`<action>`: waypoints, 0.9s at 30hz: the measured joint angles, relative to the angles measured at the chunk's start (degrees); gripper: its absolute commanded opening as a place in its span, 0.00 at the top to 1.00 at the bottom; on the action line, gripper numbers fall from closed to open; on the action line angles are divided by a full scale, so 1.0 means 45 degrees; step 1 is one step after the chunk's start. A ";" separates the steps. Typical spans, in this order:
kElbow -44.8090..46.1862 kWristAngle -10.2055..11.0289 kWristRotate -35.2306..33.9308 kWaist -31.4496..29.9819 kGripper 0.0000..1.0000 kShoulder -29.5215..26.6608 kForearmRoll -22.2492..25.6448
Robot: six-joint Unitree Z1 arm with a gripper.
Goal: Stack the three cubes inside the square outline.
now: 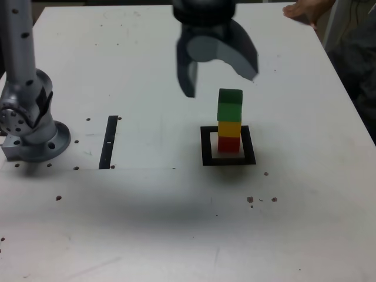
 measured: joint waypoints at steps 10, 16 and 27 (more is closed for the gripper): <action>0.2457 0.0436 -0.0809 0.0000 0.00 -0.2177 0.0183; 0.4048 0.0572 -0.1167 0.0000 0.00 -0.3298 0.0186; 0.6638 0.0412 -0.1472 0.0000 0.00 -0.4274 -0.0449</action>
